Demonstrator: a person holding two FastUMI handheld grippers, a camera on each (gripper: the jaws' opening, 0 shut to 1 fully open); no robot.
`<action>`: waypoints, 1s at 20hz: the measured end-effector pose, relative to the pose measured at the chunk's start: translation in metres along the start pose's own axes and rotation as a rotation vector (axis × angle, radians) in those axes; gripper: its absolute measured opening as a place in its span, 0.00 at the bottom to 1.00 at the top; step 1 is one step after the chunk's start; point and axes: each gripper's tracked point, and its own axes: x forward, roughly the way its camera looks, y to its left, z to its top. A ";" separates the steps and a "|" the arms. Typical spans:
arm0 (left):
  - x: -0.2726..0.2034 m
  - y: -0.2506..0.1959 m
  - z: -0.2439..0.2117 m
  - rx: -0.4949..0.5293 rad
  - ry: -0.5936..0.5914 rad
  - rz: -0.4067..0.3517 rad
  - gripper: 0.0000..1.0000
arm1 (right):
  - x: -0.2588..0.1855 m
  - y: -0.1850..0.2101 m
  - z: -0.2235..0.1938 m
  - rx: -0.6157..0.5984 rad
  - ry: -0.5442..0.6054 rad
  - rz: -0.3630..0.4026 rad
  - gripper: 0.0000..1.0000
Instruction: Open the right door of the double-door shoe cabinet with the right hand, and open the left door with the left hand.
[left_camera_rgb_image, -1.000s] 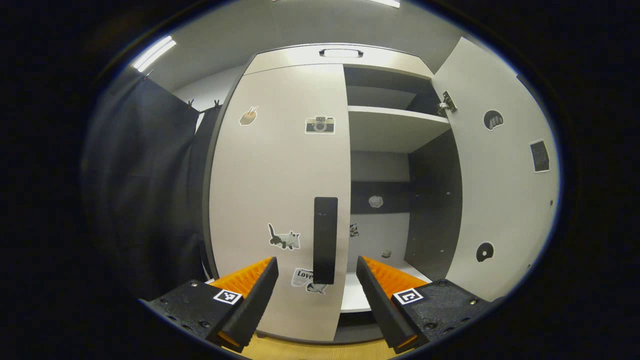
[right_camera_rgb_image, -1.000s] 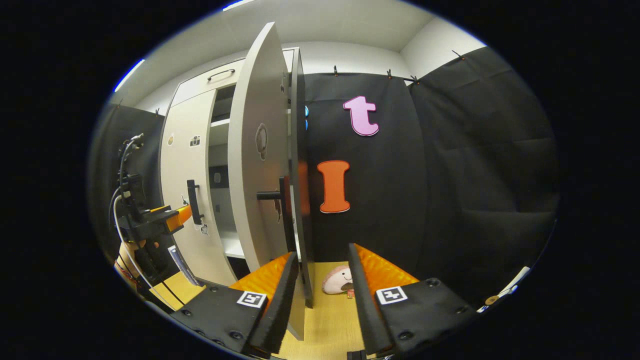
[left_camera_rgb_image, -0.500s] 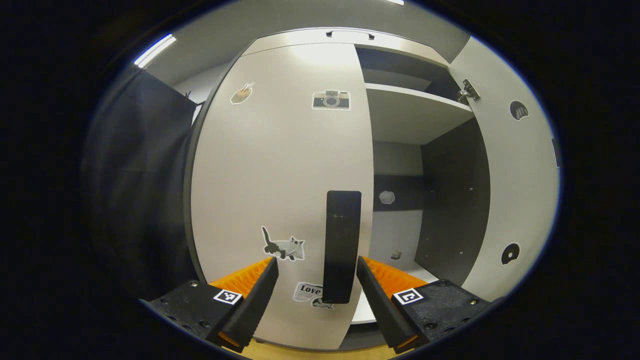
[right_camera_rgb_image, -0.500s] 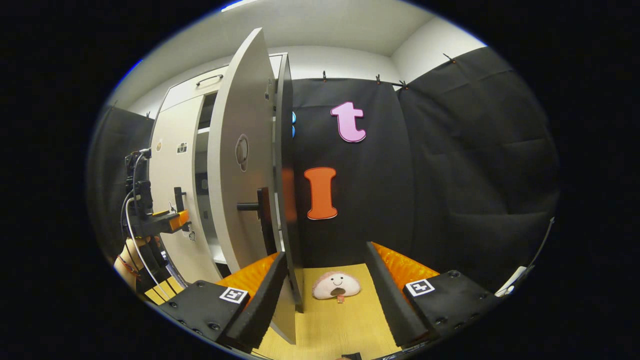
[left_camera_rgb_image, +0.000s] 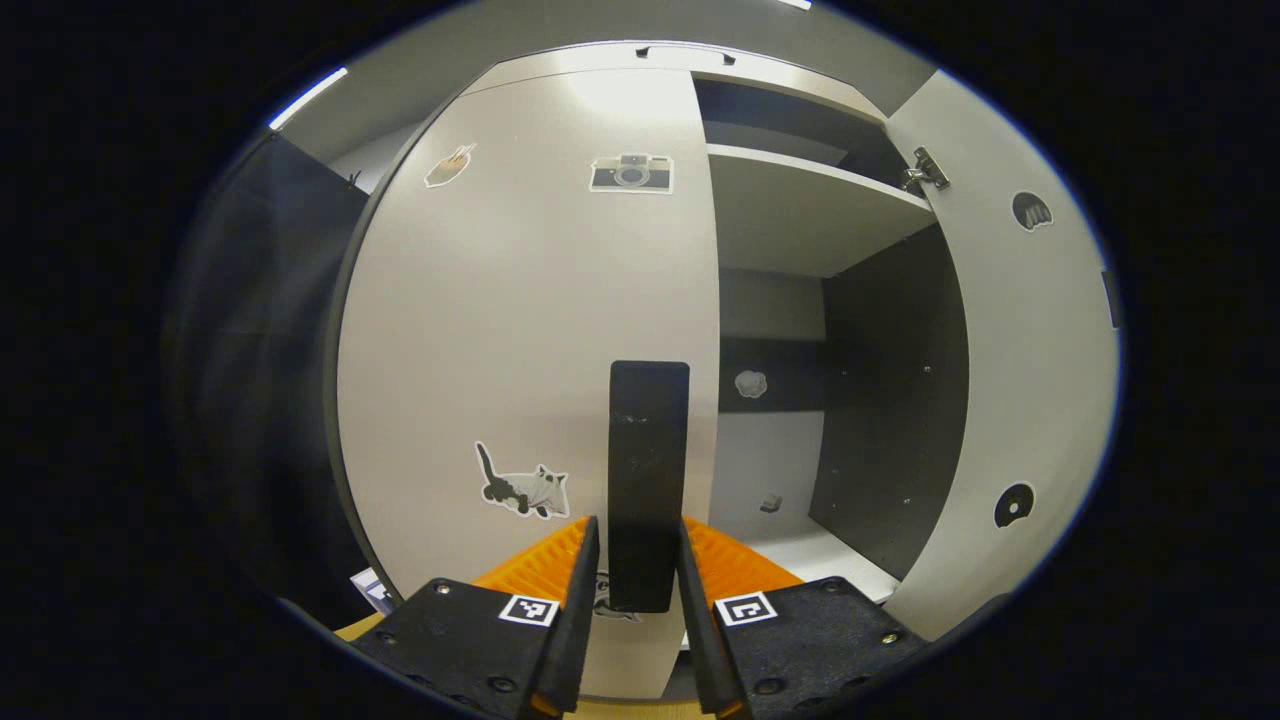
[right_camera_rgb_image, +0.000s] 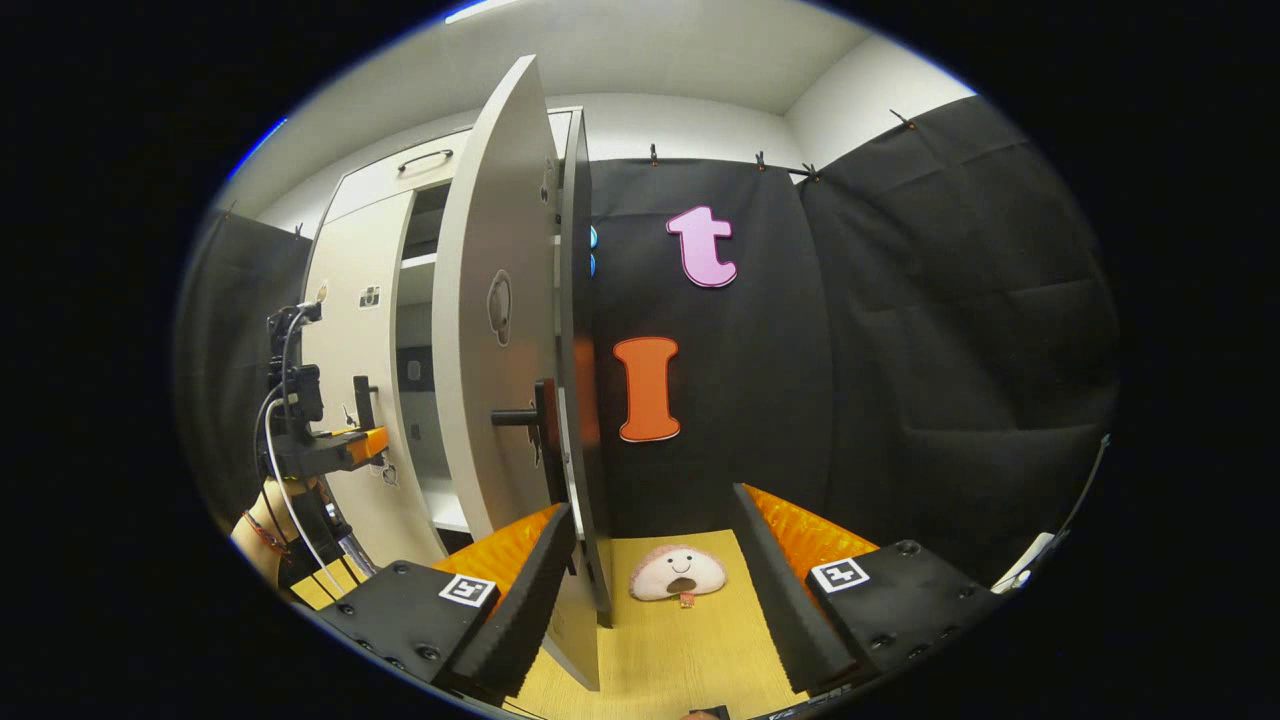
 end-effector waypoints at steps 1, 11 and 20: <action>0.002 -0.002 -0.002 -0.004 0.006 -0.006 0.41 | -0.002 -0.001 0.000 -0.002 -0.001 -0.004 0.99; -0.002 -0.001 -0.006 -0.008 -0.004 -0.041 0.18 | -0.010 0.009 0.003 -0.014 -0.007 -0.024 0.99; -0.021 0.003 -0.005 -0.014 0.025 -0.133 0.12 | -0.017 0.027 0.006 -0.004 -0.013 -0.033 0.99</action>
